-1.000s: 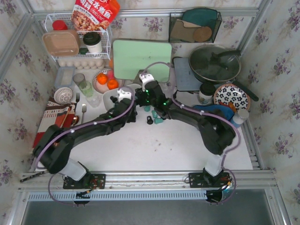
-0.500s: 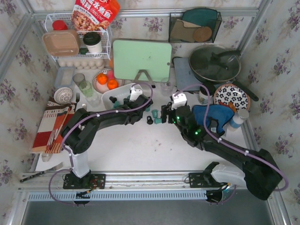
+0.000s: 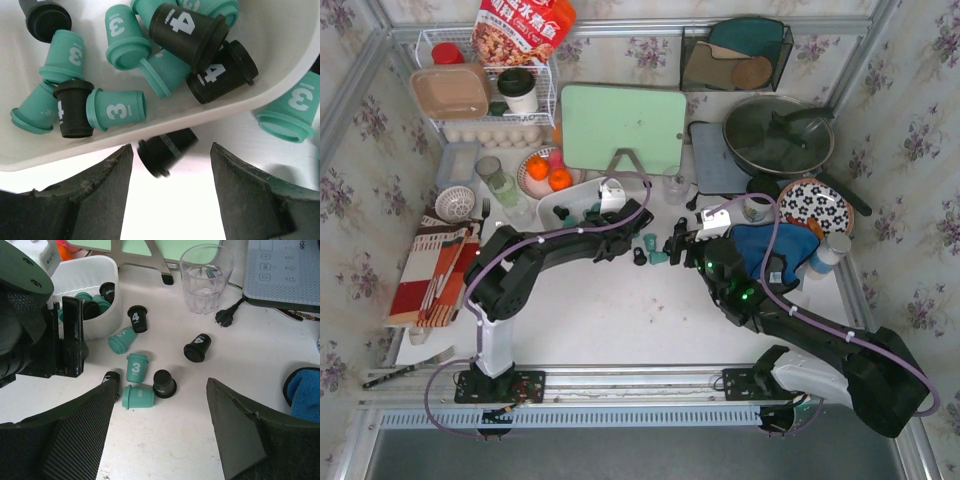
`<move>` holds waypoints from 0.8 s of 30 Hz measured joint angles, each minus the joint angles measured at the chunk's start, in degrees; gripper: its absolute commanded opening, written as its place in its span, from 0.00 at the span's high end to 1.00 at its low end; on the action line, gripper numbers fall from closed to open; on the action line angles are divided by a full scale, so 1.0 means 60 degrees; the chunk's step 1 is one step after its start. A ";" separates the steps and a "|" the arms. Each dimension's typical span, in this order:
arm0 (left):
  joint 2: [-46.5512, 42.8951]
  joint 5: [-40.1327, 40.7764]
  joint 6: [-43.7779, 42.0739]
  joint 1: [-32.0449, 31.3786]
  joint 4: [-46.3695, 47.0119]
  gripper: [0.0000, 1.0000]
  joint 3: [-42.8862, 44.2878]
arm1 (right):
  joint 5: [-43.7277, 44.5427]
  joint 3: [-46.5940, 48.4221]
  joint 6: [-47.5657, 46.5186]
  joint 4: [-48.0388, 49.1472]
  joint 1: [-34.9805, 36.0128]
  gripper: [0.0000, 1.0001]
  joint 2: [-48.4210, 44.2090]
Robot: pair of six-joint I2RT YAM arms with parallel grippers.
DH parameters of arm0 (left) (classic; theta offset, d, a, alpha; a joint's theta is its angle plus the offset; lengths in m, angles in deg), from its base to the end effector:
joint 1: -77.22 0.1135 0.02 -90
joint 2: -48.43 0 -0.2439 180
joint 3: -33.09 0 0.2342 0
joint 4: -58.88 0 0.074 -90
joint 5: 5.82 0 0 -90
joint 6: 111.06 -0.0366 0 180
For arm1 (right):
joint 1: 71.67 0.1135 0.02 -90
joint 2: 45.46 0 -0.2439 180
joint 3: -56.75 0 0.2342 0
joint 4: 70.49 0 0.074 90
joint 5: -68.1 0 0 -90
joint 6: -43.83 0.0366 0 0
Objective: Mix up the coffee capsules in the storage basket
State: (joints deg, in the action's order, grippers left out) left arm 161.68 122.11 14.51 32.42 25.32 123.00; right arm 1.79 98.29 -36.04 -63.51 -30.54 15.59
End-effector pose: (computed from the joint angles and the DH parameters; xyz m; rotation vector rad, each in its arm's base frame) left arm 0.2908 -0.2571 0.1586 -0.0488 2.2974 0.1618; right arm 0.1811 0.1387 0.2254 -0.1844 1.7695 0.2770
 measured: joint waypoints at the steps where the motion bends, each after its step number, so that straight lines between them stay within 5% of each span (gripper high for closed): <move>1: 0.0000 0.0000 0.0106 -0.0033 -0.0044 0.33 0.0018 | -0.0011 0.0000 0.0000 0.0022 0.0000 0.21 0.0000; 24: 0.0798 -0.0229 0.0882 0.0372 0.0018 0.38 0.0499 | -0.0299 0.0069 0.0033 0.0011 0.0000 0.21 -0.0146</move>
State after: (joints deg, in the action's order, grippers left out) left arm 166.47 120.73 19.80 34.65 25.43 126.00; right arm -0.01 98.70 -35.84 -63.45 -30.54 14.72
